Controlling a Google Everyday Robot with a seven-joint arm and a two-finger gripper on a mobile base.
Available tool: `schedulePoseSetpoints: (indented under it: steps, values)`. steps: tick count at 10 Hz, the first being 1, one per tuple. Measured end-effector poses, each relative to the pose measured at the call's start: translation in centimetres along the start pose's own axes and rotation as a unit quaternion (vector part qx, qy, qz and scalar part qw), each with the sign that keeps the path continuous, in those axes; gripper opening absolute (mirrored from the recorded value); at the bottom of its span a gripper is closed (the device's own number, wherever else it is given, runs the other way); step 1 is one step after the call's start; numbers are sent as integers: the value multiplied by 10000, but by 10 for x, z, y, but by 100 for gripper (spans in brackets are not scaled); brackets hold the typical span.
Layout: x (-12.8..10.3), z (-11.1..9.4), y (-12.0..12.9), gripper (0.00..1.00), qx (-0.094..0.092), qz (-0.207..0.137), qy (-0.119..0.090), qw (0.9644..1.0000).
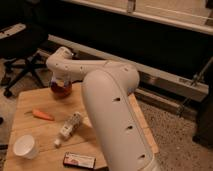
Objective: Place the white sponge in the ceramic bowl
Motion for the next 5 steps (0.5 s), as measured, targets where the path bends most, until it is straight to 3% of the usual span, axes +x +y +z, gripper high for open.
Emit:
schedulePoseSetpoints:
  steps: [5]
  values:
    - [-12,9,25,80,-399,35,-108,9991]
